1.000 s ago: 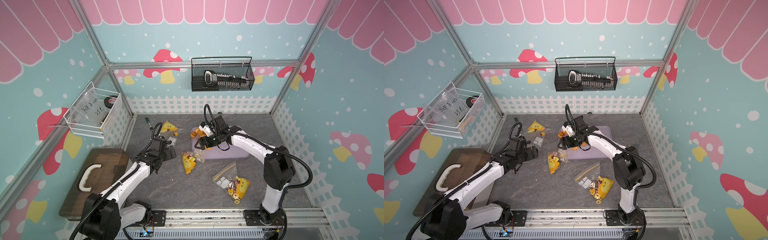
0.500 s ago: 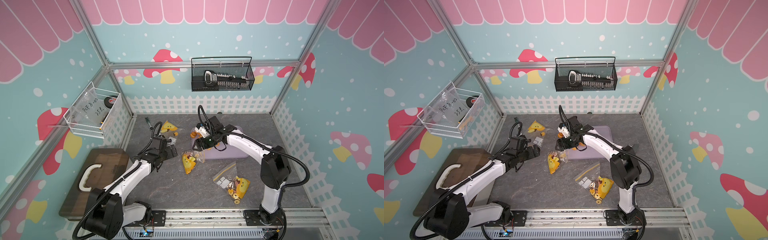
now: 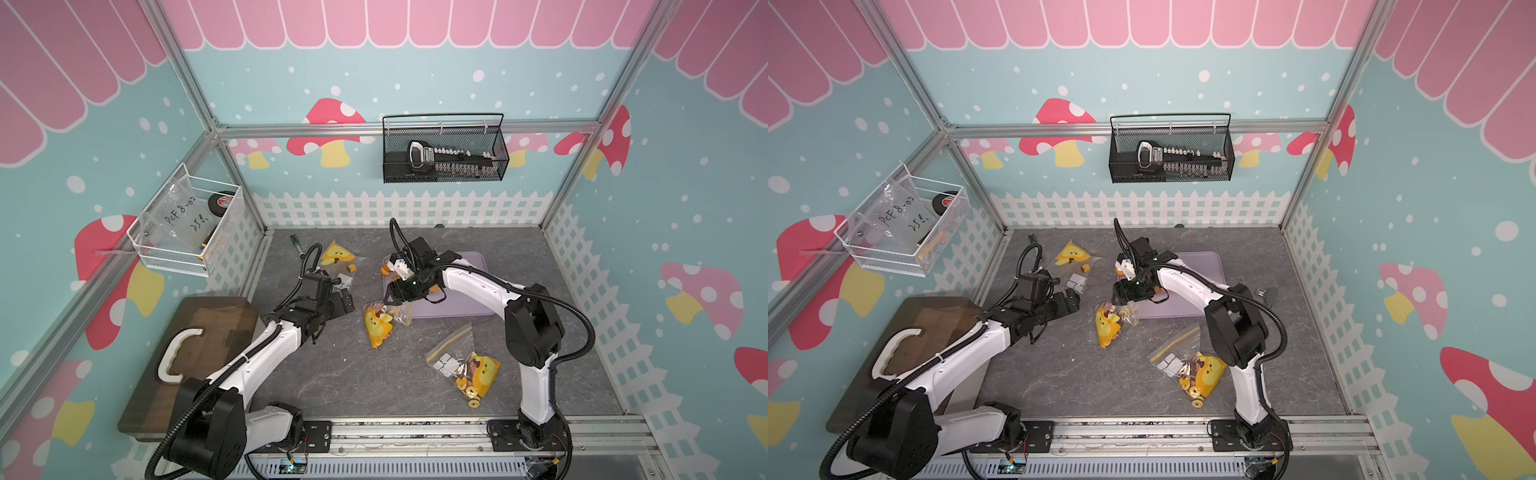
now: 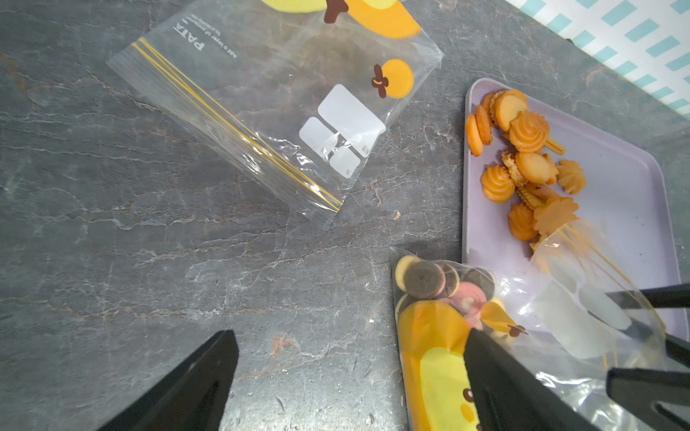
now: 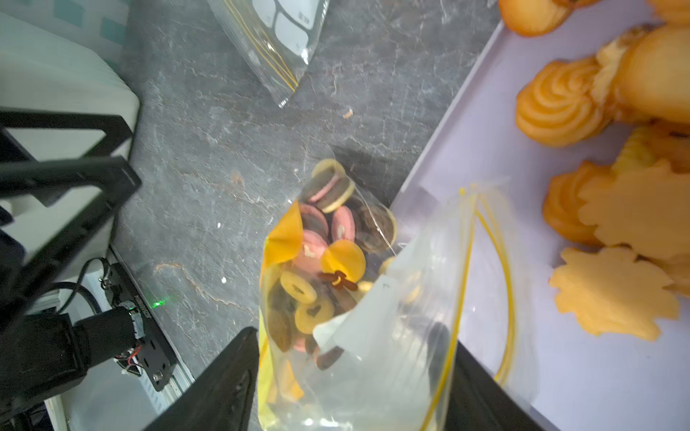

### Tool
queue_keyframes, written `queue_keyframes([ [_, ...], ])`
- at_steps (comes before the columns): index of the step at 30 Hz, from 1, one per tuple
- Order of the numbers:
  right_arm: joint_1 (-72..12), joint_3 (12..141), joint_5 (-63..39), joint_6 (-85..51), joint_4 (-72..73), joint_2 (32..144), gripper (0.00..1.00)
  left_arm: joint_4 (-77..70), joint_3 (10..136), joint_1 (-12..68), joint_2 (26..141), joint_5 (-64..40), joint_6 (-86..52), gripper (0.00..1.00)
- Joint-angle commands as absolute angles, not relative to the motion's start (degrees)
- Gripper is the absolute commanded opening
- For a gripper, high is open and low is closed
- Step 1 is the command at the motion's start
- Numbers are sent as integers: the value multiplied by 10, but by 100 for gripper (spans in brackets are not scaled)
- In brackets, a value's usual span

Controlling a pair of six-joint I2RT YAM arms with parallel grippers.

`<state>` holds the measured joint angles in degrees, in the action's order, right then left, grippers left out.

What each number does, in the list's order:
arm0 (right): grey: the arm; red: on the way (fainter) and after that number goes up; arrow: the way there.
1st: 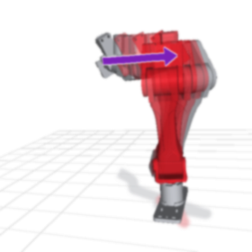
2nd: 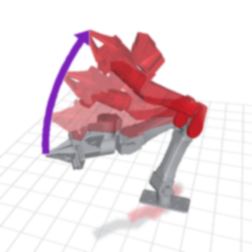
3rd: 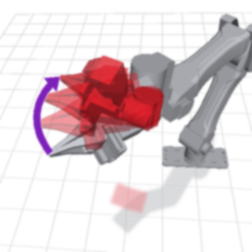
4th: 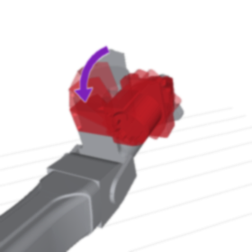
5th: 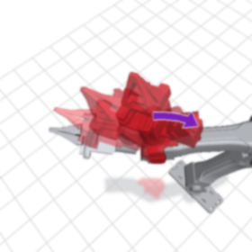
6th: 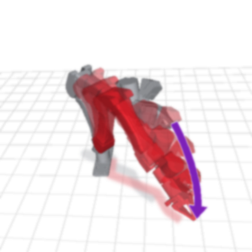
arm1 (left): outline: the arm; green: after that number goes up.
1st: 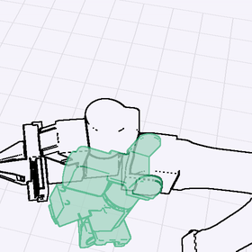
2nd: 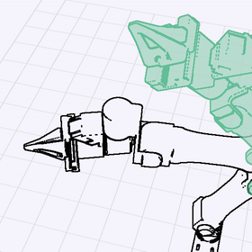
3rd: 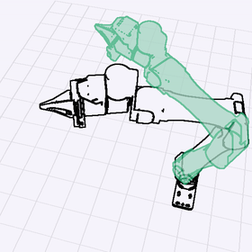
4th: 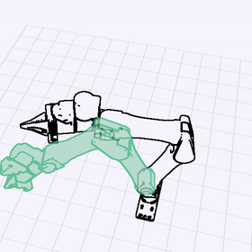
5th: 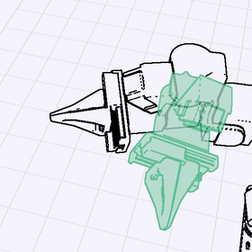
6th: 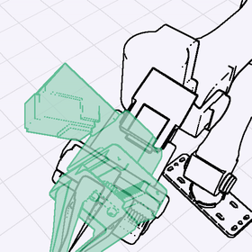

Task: Pour cookies out of the ziploc bag
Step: Adjust the ziploc bag at the center of the board.

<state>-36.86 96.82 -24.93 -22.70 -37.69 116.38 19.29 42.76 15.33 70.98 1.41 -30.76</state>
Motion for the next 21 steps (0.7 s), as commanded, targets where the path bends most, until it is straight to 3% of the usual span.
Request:
queue_keyframes([
  [1,-373,1002,-278,-247,-367,1190,67,179,415,149,708,3,-323,99],
  [10,-372,1040,-302,-273,-367,1242,36,155,403,149,720,-13,-340,99],
  [15,-372,1053,-295,-278,-367,1249,1,149,403,149,721,-13,-340,99],
  [21,-372,1051,-294,-268,-355,1214,0,134,403,149,734,-14,-348,99],
])
